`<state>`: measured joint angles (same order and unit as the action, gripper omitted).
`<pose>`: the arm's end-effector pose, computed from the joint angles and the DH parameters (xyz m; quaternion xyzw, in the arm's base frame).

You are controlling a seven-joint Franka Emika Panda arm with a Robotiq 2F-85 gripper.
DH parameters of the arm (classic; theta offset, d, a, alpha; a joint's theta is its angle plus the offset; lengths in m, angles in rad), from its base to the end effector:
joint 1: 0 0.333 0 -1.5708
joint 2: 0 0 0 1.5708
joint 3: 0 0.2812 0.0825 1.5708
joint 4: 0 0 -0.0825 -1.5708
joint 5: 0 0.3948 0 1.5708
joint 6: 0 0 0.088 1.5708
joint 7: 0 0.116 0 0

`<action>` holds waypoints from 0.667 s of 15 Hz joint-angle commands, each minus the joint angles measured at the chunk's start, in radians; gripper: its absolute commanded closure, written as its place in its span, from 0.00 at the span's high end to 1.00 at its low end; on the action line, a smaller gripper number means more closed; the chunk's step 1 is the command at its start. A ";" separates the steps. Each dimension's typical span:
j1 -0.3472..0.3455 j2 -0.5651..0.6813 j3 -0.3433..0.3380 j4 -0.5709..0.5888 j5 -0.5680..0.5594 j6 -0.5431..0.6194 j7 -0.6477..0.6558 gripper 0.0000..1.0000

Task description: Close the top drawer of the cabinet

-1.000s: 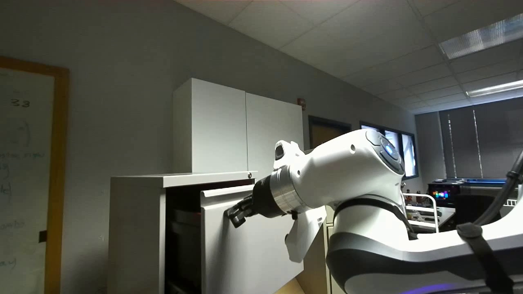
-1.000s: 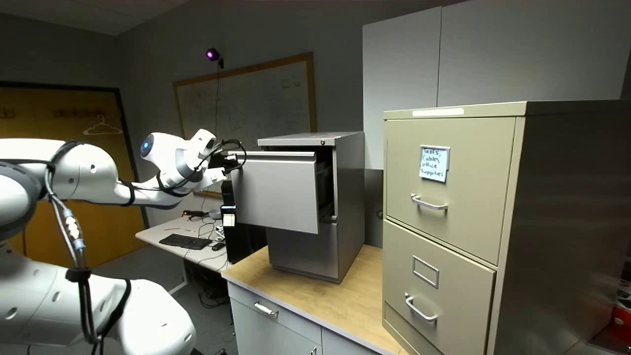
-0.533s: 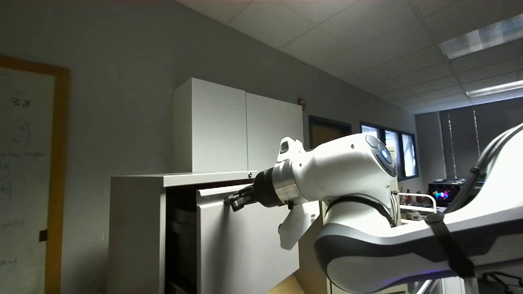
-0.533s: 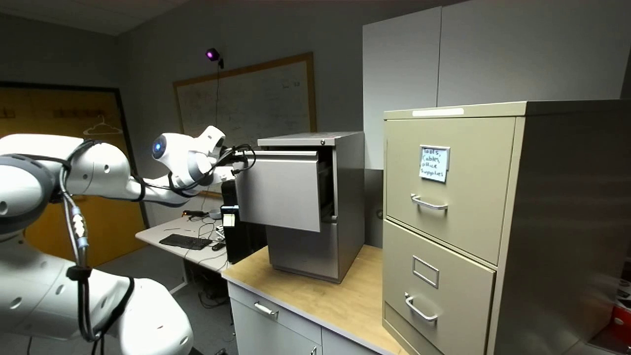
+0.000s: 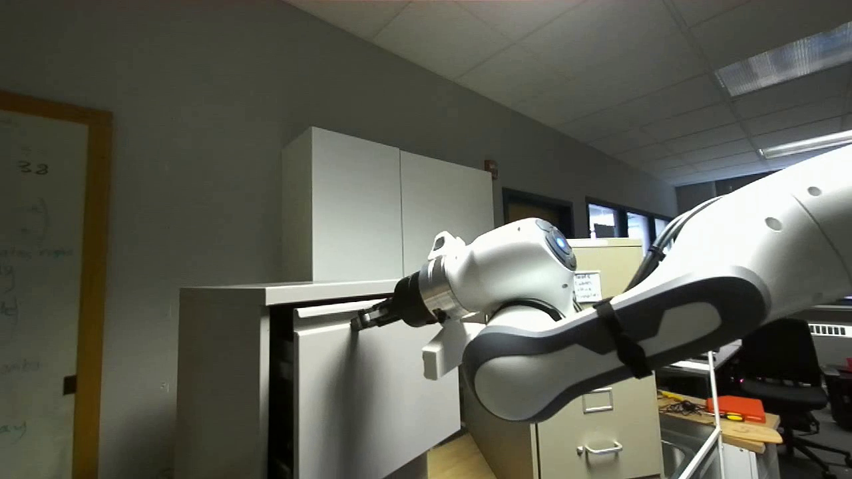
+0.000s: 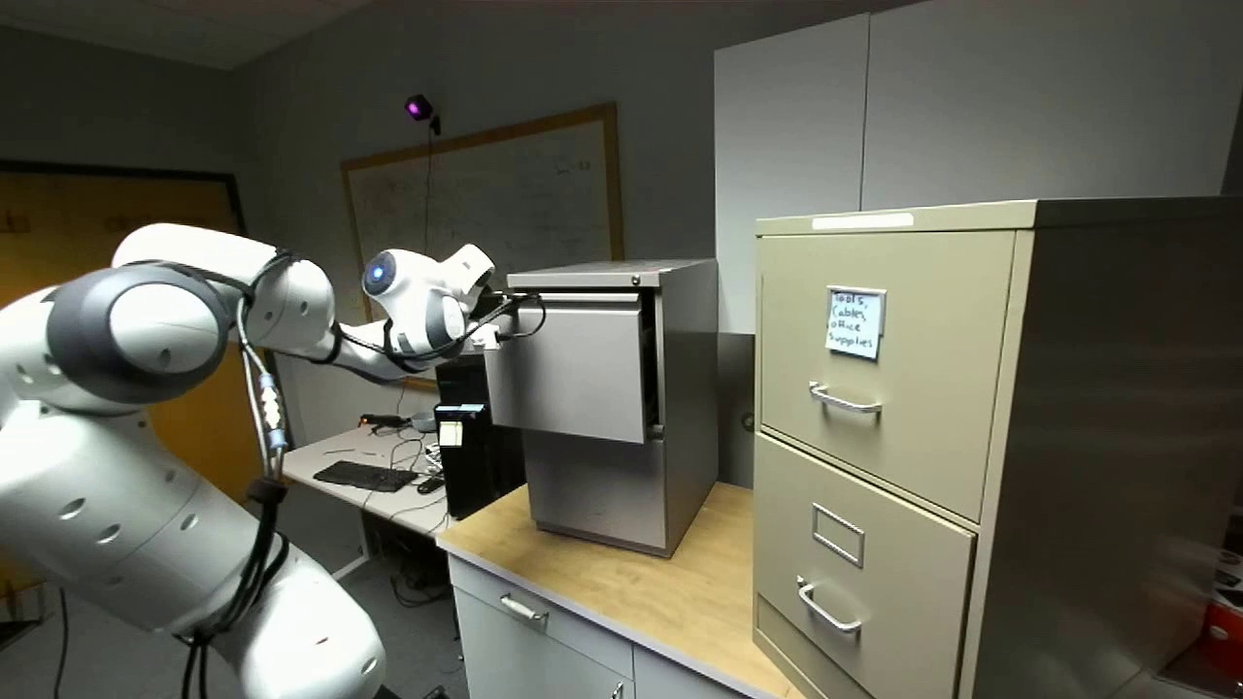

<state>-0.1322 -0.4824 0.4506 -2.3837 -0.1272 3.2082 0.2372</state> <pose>0.4533 0.1960 0.5960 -0.7952 -0.1274 -0.5918 0.0348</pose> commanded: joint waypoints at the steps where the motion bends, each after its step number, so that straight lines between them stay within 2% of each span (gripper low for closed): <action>1: 0.042 0.161 -0.035 0.144 -0.002 -0.029 -0.030 0.00; 10: 0.044 0.360 -0.023 0.359 -0.012 -0.107 -0.026 0.00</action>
<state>-0.0966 -0.2108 0.4231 -2.1267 -0.1308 3.1390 0.2371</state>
